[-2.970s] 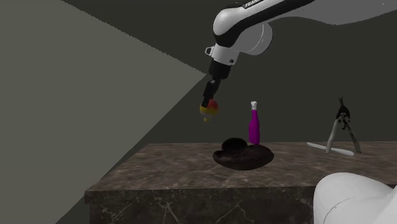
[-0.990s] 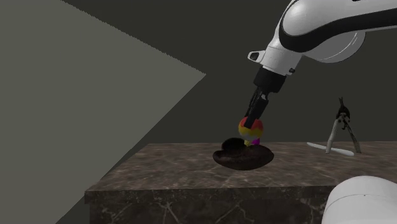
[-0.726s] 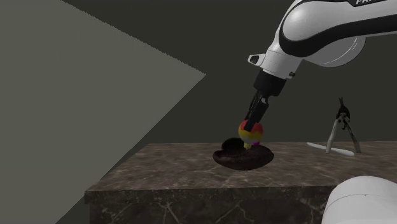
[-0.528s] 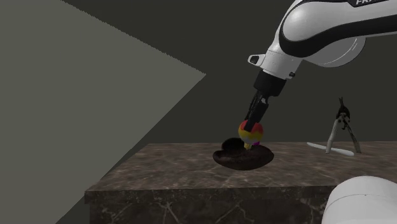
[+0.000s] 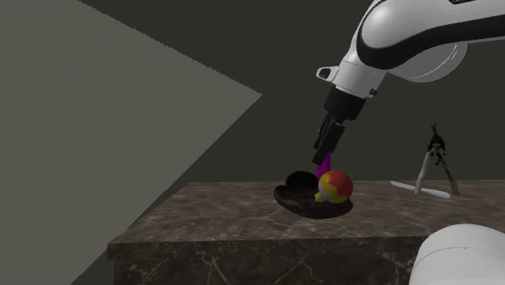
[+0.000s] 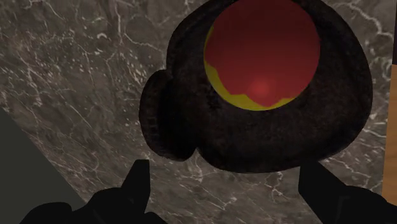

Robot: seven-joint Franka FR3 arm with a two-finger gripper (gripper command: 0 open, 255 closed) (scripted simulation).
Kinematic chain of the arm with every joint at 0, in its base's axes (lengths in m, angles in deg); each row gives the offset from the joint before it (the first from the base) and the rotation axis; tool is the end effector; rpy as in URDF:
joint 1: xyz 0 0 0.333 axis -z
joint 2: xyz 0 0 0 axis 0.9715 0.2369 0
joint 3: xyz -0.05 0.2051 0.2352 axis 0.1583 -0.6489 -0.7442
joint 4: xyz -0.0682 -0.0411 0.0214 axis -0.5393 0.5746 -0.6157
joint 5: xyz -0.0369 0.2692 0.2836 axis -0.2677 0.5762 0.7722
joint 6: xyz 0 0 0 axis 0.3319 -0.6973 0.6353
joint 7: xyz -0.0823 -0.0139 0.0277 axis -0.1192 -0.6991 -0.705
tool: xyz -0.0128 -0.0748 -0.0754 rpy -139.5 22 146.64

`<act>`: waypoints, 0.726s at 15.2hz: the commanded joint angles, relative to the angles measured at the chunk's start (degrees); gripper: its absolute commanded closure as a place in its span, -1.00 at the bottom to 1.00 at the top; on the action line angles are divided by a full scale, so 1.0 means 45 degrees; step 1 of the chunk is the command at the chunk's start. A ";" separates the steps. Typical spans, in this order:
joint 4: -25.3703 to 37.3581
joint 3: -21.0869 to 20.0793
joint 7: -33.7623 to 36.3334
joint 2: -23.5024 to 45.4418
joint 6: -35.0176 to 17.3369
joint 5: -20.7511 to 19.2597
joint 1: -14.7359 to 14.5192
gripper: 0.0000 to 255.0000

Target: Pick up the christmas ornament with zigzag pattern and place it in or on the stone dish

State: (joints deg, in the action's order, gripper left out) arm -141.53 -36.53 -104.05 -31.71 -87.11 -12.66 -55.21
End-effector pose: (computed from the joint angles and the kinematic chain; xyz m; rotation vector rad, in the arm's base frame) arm 0.0971 -0.2615 0.5839 2.7489 0.2167 0.6340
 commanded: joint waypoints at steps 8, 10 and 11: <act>0.1166 -0.0670 -0.0182 -0.0241 0.1450 0.0555 0.0007 -1.00; 0.1166 -0.0670 -0.0182 -0.0241 0.1450 0.0555 0.0007 -1.00; 0.1166 -0.0670 -0.0182 -0.0241 0.1450 0.0555 0.0007 -1.00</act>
